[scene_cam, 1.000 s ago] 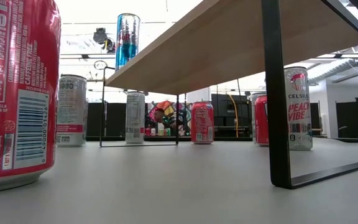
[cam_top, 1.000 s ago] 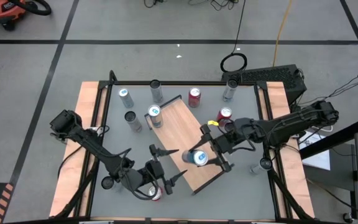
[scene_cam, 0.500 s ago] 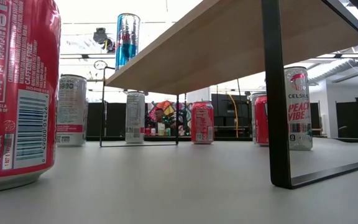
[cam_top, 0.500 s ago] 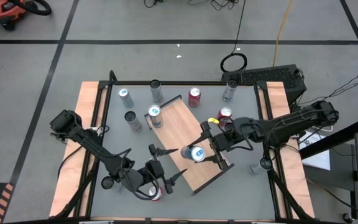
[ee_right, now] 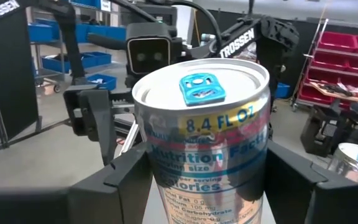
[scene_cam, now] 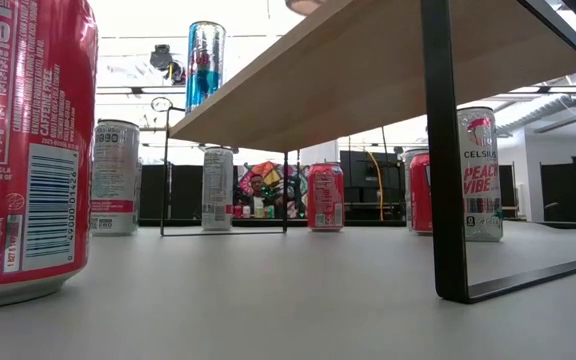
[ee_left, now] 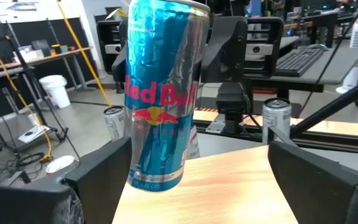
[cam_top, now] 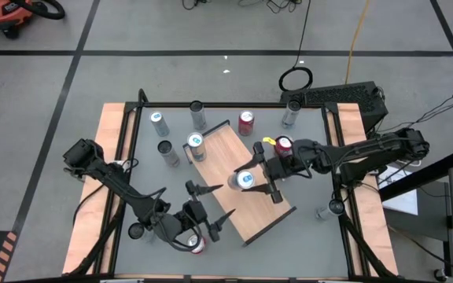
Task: Place canned beverage on shelf
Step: Put the bottom silver soda can on the shelf aligned with the other silver soda can
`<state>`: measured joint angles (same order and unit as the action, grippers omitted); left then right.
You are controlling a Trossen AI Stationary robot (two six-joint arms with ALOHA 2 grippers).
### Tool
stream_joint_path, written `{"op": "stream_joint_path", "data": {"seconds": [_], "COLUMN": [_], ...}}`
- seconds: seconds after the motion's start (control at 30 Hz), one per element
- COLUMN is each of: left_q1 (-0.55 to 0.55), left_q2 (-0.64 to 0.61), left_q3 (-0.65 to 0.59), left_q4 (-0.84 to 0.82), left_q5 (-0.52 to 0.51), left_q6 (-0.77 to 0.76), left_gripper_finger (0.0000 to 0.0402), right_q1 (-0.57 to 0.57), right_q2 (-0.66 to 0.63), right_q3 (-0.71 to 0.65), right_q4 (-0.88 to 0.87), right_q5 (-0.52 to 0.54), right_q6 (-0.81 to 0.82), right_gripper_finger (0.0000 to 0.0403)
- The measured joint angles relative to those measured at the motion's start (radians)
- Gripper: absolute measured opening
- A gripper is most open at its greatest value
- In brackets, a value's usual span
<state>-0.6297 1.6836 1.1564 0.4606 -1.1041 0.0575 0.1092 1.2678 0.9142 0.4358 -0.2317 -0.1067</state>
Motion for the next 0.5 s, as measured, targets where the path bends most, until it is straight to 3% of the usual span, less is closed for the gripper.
{"op": "stream_joint_path", "data": {"seconds": [0.3,0.5], "left_q1": [0.068,0.026], "left_q2": [0.000,0.001], "left_q3": [0.000,-0.001], "left_q4": [-0.126,-0.182], "left_q5": [-0.004,-0.004], "left_q6": [-0.184,-0.195], "left_gripper_finger": [0.0373,0.0373], "right_q1": [-0.041,-0.104], "right_q2": [0.000,0.001], "right_q3": [0.000,0.000], "right_q4": [0.003,-0.035], "right_q5": [0.028,-0.017], "right_q6": [0.039,0.038], "right_gripper_finger": [0.0231,0.0231]}}
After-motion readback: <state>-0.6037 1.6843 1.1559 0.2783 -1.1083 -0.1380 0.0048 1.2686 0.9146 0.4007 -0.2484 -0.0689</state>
